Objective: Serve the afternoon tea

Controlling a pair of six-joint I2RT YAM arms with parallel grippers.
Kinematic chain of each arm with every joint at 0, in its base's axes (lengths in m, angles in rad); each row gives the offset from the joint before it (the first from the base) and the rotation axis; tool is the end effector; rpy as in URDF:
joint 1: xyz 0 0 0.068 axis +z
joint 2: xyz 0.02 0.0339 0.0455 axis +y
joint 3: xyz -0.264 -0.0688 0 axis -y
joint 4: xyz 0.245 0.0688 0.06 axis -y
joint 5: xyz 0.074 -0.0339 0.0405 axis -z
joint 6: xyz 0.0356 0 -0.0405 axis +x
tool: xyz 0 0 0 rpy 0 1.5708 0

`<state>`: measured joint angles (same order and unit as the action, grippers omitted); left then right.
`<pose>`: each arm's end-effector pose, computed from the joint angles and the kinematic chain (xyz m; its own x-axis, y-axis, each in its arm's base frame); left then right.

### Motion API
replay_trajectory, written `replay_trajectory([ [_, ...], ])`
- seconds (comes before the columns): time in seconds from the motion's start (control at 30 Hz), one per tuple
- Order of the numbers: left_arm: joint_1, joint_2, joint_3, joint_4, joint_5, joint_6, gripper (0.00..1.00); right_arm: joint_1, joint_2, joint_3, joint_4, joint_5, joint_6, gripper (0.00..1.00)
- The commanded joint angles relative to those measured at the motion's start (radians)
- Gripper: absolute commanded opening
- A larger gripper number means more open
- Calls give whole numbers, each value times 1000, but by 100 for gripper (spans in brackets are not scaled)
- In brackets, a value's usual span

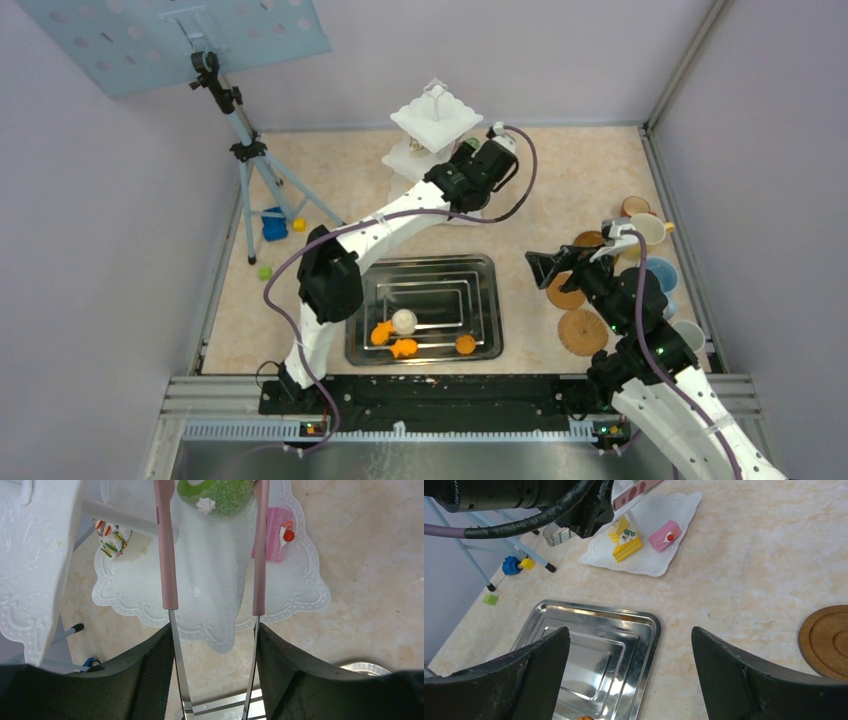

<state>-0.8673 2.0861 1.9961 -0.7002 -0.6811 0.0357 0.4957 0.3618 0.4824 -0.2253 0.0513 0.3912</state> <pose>0.3218 -0.3447 0.3087 -0.4484 0.5715 -0.6873 0.3220 0.8206 0.4722 0.1047 0.0545 0.2845 -0.2490 0.2983 -0.9214 -0.3626 0.8535 0.3743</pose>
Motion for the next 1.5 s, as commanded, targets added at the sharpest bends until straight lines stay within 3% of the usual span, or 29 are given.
replay_trajectory([
  [0.0, -2, -93, 56, -13, 66, -71, 63, 8, -5, 20, 26, -4, 11, 90],
  [0.43, -33, -231, -3, -40, 234, -143, 63, 8, 0, 20, 36, -21, 29, 90],
  [0.6, -39, -343, -112, -50, 394, -157, 61, 7, 2, 22, 36, -23, 25, 90],
  [1.03, -38, -688, -496, -407, 594, -356, 57, 9, 45, -12, 99, -45, 25, 90],
  [1.27, -38, -727, -625, -598, 624, -469, 57, 8, 54, -2, 106, -44, 18, 90],
  [1.47, -38, -710, -675, -669, 727, -501, 56, 7, 56, -5, 109, -39, 10, 90],
])
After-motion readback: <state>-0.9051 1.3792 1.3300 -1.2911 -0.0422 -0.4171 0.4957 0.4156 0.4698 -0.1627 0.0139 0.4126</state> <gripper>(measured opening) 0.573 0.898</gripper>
